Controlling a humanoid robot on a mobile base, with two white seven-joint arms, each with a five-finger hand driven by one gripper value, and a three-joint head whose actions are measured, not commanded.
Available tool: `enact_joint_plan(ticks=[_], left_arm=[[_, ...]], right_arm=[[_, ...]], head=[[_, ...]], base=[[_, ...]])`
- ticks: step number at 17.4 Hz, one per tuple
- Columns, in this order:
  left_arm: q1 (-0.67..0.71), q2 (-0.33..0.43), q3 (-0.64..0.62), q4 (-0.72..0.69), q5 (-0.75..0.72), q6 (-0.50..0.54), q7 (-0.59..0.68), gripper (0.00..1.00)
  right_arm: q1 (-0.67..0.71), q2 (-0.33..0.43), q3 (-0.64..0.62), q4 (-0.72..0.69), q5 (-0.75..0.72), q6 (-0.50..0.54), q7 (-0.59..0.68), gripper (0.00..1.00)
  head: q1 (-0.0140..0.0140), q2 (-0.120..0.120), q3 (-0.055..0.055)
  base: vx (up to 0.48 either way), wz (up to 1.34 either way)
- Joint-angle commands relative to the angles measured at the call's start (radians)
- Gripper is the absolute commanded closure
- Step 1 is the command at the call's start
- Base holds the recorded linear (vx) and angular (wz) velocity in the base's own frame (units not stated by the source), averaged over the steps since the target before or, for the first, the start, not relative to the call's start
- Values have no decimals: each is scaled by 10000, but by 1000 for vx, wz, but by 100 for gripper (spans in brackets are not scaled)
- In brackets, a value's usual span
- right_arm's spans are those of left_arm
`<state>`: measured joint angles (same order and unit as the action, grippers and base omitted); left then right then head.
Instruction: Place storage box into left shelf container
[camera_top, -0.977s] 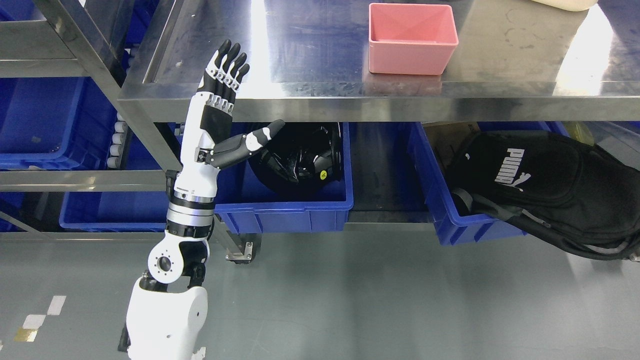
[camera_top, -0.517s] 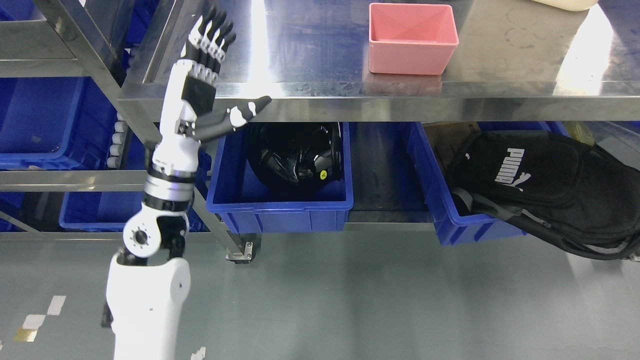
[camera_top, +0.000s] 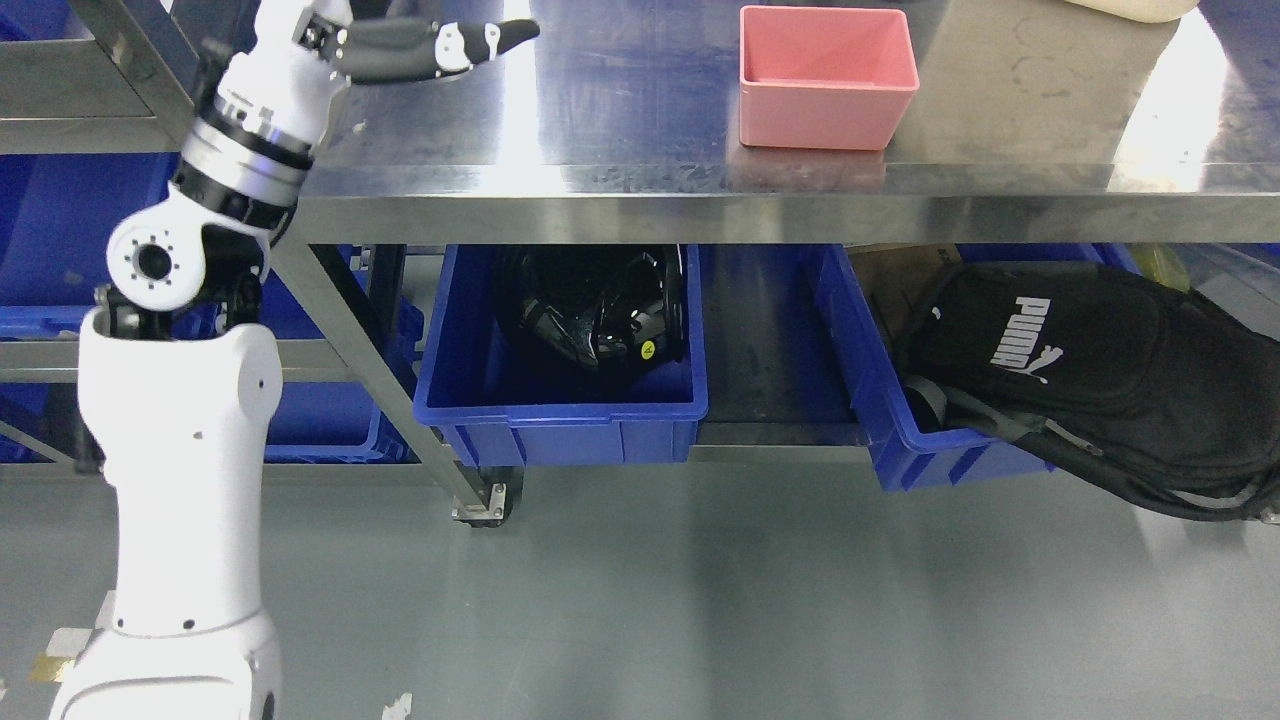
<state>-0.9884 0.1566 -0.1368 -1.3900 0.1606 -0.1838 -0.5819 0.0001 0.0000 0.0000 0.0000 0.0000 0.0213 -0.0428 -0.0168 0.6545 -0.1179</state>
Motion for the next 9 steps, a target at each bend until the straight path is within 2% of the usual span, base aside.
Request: enact_joint_plan(ticks=[1,2,4,6,7,9], left_arm=[[-2539,-823,-2743,4136,-2275,43,-1186,0],[-2647,-1391,-2728,4751,-2721,13,-1708,0],[-2786,-1391,-2819,5582,-3246,-79,-2080,0],[-2848,-1391,-3537,5692,-3263,-80,-1974,1],[-2848,-1391,-3754,5693,-3247,-110,-1867,1],[-2848,-1391,-4000,5632,-3217,-872,-493,1]], right_arm=[[91,-175,-46,-174,15,2,-2,0],[91,-175,-46,-174,15,2,-2,0],[91,-175,-46,-174,15,2,-2,0],[91,-175,-46,-174,15,2,-2,0],[91,-175,-46,-174,15,2,-2,0],[91,-175,-46,-174,15,2,-2,0]], head=[[0,0,0],[0,0,0],[0,0,0],[0,0,0],[0,0,0],[0,0,0]], base=[[0,0],[0,0],[0,0],[0,0],[0,0],[0,0]])
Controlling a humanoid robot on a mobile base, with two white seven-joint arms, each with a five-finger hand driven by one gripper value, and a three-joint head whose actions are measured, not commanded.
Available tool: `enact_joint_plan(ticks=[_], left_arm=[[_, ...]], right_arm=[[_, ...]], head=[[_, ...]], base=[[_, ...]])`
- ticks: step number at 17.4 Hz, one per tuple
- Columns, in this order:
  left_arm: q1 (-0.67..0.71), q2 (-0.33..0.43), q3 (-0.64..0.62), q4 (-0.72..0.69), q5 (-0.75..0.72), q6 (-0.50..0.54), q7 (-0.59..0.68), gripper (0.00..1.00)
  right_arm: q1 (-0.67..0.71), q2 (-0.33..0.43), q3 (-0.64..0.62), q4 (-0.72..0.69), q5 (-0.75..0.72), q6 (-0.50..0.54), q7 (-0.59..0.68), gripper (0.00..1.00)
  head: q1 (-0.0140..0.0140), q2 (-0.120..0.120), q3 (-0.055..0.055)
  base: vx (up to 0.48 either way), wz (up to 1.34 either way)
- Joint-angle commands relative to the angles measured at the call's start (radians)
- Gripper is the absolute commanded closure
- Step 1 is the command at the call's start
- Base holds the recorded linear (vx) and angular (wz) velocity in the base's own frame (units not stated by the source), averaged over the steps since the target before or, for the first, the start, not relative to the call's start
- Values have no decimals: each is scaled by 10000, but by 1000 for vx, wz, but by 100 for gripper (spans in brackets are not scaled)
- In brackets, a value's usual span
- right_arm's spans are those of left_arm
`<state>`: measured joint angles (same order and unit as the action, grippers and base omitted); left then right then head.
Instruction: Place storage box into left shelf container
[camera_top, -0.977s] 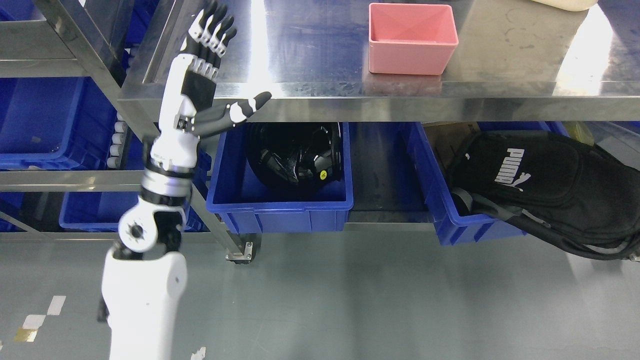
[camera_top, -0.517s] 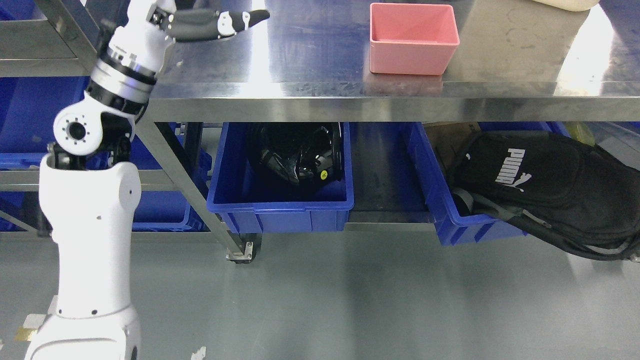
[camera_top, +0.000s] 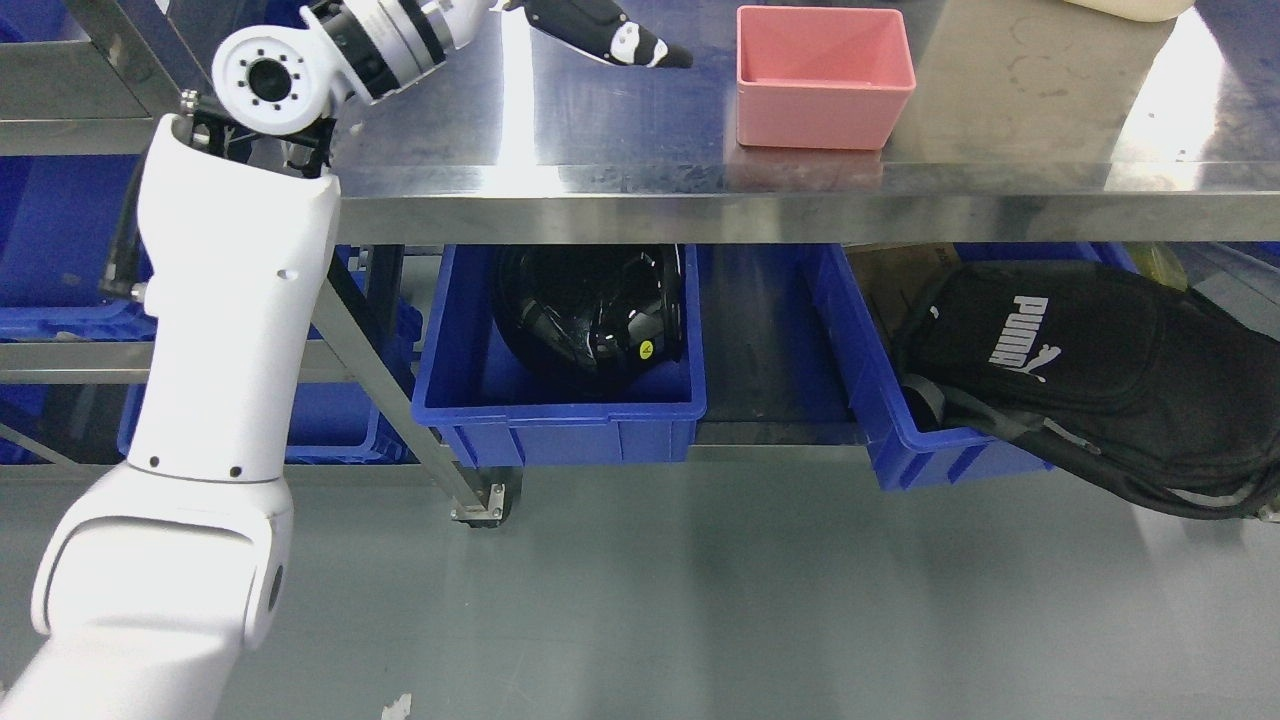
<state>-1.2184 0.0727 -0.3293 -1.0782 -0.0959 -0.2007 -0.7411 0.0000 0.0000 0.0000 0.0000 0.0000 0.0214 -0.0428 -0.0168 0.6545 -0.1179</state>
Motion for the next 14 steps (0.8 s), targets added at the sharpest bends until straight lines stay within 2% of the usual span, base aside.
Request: enact_joint_plan(ticks=[1,3,6,9,14], left_arm=[[-548,-552,-2228,2529,-621,-1345,1972,1],[-487,-552,-2275,2529,-179,-1704,2685,1],[-395,-552,-2534,2544,849,-1674,2777,1],[-319,-552,-3224,2544,1310,-1689,3220,1],[-211,-552,-3334,2529,1481,-1781,3545,1]], right_arm=[[92,-174,-46,-175,15,1,-2,0],[92,-174,-46,-175,15,1,-2,0],[92,-174,-46,-175,15,1,-2,0],[92,-174,-46,-175,15,1,-2,0],[92,-174,-46,-175,15,1,-2,0]], head=[[0,0,0],[0,0,0],[0,0,0],[0,0,0],[0,0,0]], base=[[0,0],[0,0],[0,0],[0,0],[0,0]])
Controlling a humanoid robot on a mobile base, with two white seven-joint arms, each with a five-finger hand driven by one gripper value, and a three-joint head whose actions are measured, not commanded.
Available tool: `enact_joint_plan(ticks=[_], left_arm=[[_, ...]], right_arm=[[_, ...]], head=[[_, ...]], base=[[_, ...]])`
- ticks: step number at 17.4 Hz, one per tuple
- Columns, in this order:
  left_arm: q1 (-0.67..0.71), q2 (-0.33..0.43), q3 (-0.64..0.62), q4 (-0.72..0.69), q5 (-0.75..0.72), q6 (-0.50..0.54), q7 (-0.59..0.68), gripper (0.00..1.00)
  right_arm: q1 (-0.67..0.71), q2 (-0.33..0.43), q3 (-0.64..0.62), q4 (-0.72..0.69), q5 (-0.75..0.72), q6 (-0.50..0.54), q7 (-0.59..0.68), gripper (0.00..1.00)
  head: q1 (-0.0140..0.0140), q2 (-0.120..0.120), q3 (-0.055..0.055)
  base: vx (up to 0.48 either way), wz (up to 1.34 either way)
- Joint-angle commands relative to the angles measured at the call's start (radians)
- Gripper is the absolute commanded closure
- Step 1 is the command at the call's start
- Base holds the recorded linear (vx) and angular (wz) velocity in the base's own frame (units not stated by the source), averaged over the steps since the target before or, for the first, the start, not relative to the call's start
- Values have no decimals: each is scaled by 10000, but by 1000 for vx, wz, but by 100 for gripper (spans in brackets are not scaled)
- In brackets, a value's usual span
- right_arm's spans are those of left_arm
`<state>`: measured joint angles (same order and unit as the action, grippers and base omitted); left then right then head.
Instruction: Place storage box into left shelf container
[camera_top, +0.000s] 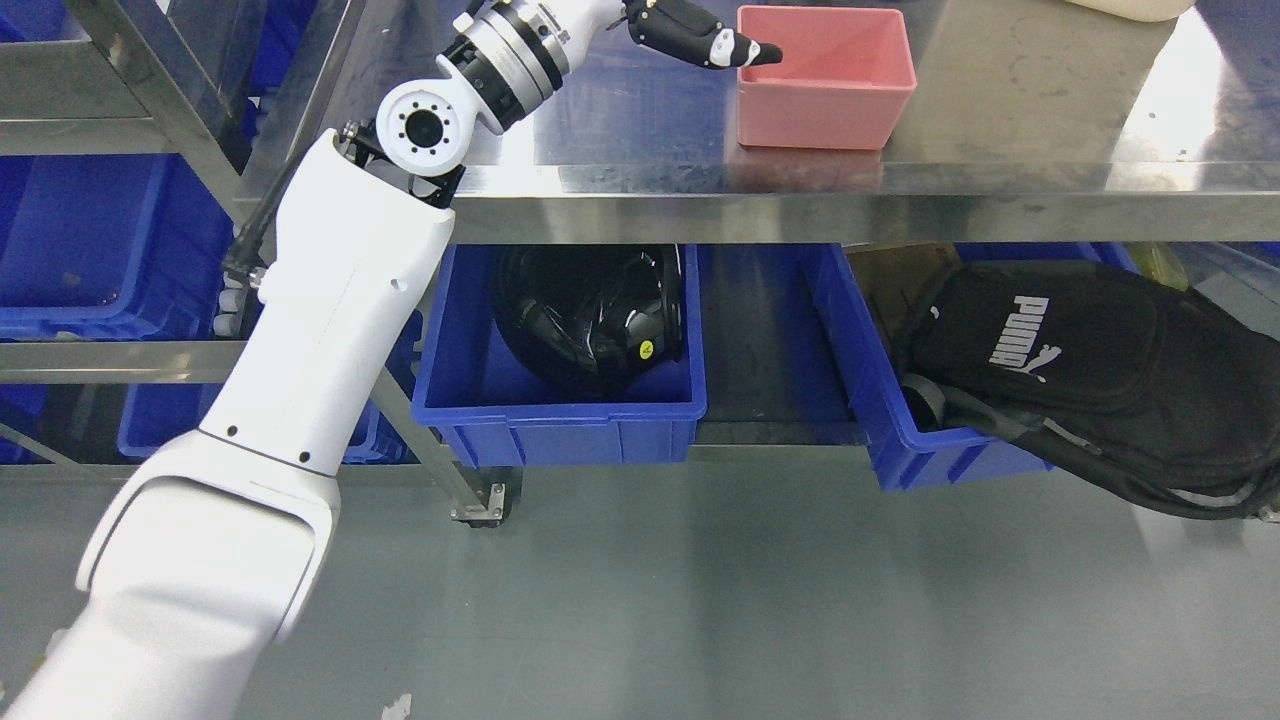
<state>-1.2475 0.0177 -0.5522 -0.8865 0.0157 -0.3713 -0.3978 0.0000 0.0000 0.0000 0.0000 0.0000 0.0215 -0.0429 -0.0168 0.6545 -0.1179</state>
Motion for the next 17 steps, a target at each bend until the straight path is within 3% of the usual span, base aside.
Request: enact_joint_plan(ticks=[1,17], left_arm=[[95,-2,-1105,582,364,-151,158,1],[234,-2,-1136,444,349,-490,542,1]], right_arm=[[92,-174,-46,-175,15,0,0,0],[92,-174,-46,-175,15,0,0,0]], head=[[0,0,0],[0,0,0]], base=[[0,0],[0,0]])
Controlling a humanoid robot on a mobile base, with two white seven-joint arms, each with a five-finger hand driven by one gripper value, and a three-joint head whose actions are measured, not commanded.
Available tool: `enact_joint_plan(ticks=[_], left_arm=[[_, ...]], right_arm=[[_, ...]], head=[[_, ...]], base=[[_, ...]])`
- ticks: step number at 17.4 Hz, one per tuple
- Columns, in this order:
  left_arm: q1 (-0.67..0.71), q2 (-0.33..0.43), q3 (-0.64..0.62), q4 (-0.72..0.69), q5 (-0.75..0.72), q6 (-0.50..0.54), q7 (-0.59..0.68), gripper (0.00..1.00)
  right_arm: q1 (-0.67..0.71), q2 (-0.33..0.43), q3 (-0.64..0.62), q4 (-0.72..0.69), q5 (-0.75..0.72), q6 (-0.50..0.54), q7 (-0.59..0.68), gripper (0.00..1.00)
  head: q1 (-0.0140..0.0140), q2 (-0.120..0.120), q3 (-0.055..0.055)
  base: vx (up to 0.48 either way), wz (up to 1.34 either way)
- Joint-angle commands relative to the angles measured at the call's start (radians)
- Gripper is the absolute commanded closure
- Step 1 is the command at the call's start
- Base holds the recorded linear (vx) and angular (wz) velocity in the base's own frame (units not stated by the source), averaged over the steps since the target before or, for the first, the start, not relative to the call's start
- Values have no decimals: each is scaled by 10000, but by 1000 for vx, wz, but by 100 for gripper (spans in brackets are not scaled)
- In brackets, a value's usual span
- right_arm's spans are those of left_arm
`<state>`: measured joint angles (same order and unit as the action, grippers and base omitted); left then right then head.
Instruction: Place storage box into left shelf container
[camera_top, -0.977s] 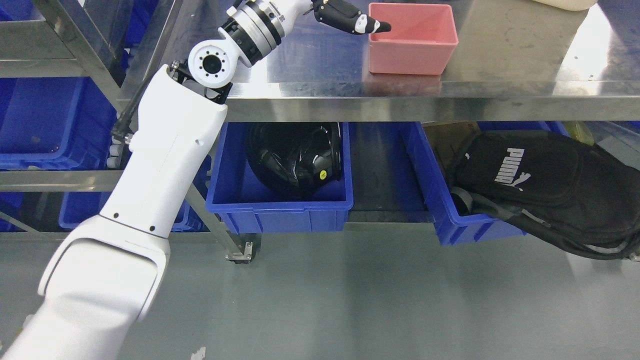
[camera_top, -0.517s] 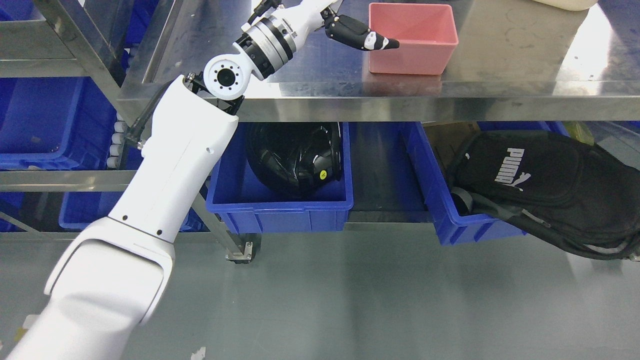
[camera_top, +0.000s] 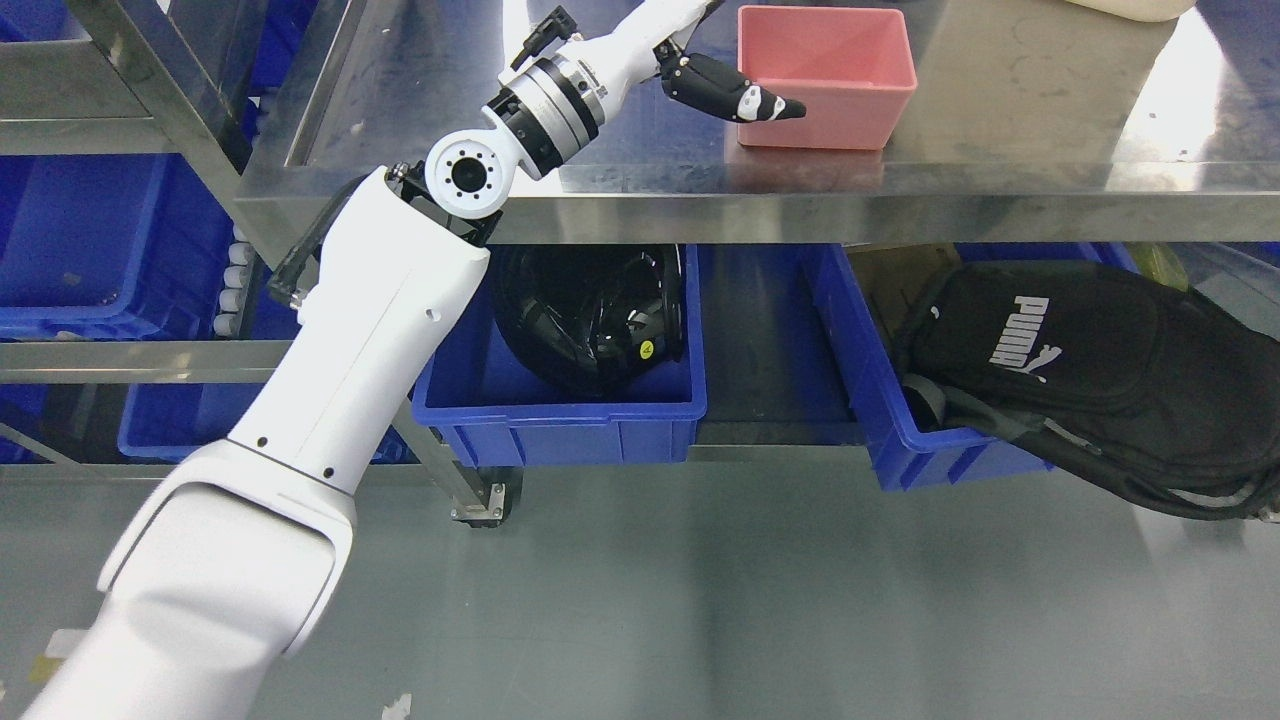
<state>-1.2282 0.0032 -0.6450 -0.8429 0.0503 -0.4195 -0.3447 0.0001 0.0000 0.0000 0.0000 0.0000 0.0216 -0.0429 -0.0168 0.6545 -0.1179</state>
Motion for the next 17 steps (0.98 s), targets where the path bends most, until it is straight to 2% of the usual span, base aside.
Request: enact_joint_plan(ticks=[1,8,10,12,15,17], left_arm=[[56,142,-207,7,-27,-8,11,1],[56,142,-284,7,-165,144,-81,1],[178,142,36,-282,-638,191,-65,1],[636,142,1152,-1276,-1633,802,-385,1],[1910,142,3300,-4020,-2740,2685,-2697,1],[1943,142,4070,-4822,-3337,3228,-3271,2]], right_arm=[[91,-175,-46,-175,15,-2,0,0],[91,-175,-46,-175,15,-2,0,0],[91,-175,-46,-175,15,-2,0,0],[91,-175,-46,-175,15,-2,0,0],[91,-175,-46,-175,15,-2,0,0],[91,-175,-46,-175,15,-2,0,0]], head=[[0,0,0],[0,0,0],[0,0,0],[0,0,0],[0,0,0],[0,-1,0]], base=[[0,0],[38,-124],[37,-240],[27,-218],[13,-147],[8,-14]])
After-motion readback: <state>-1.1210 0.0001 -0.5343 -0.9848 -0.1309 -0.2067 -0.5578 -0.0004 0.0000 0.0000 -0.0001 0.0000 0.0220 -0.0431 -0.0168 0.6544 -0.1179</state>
